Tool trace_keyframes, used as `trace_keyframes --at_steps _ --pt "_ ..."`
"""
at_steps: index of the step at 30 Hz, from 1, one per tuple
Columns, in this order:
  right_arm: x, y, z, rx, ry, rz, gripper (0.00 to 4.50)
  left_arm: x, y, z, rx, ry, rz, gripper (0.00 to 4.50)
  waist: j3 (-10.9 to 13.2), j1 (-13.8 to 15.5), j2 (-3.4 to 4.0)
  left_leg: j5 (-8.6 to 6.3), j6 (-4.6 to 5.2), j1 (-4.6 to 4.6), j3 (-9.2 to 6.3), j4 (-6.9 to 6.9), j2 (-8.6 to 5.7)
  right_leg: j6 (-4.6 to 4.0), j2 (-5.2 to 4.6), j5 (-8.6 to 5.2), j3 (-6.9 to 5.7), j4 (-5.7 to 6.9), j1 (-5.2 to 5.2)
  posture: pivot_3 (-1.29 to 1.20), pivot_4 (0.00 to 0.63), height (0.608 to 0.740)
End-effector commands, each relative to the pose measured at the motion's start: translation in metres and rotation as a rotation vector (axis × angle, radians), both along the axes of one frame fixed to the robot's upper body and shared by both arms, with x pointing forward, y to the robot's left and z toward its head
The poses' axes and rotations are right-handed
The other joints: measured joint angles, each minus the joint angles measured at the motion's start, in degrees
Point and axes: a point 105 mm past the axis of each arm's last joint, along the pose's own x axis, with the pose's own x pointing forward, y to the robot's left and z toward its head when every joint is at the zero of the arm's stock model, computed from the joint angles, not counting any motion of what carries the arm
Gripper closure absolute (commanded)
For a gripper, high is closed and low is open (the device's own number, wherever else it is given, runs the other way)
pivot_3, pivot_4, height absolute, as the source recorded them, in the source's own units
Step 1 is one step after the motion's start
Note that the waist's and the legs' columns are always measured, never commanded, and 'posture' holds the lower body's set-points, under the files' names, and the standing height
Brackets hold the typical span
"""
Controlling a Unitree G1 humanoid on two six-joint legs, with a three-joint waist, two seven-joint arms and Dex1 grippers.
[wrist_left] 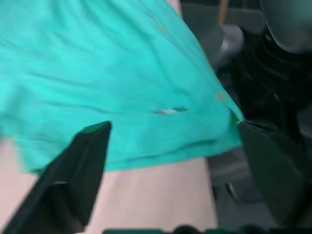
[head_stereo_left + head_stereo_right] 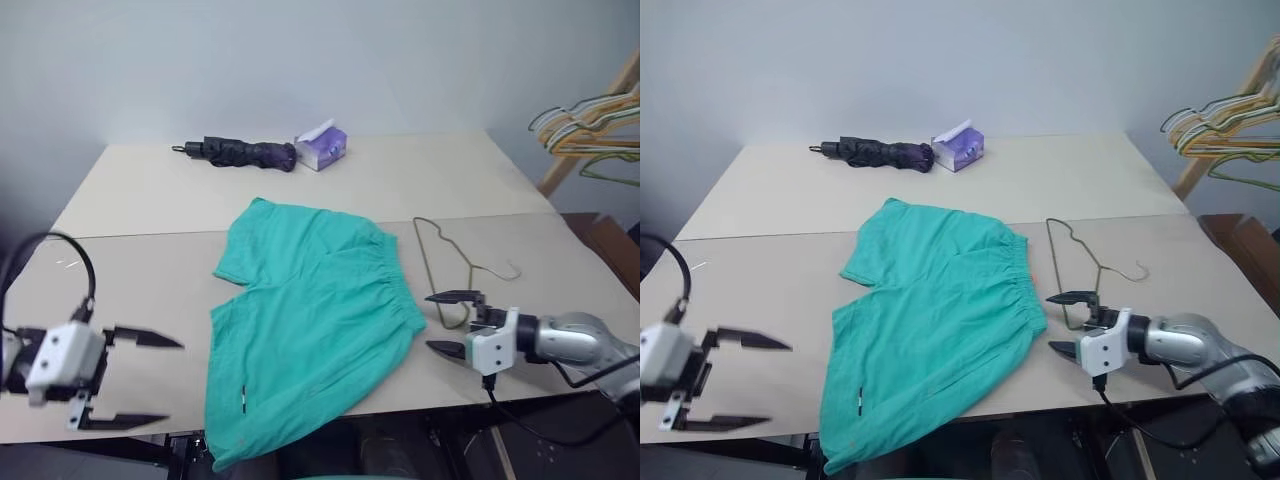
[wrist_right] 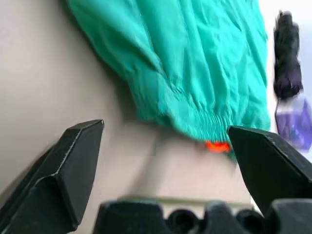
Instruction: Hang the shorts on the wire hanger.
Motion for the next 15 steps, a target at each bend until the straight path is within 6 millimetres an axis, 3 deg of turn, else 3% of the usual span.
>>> trace_keyframes --at_steps 1,7,15 --pt "0.011 -0.015 0.028 0.15 0.071 -0.24 0.0 0.026 -0.014 0.031 -0.163 -0.056 0.061 0.03 0.01 0.56 0.0 0.0 0.0 -0.01 -0.01 0.0 0.02 0.15 0.02 0.03 -0.02 0.01 0.0 -0.04 0.08 0.74" --pt "0.022 -0.038 0.032 0.301 0.251 -0.728 0.0 0.068 -0.077 0.071 -0.368 -0.05 0.017 0.03 -0.02 0.79 -0.01 -0.01 -0.02 -0.3 -0.11 0.19 0.01 0.29 0.07 0.16 -0.11 0.02 -0.11 -0.09 0.065 0.74" --pt "0.032 -0.05 -0.005 0.278 0.447 -1.154 0.0 0.081 -0.113 0.077 -0.372 -0.056 -0.068 0.03 -0.06 -1.22 -0.02 -0.03 -0.05 -1.18 -0.26 0.37 0.02 0.02 0.21 0.37 -0.1 0.11 -0.96 -0.13 0.051 0.74"
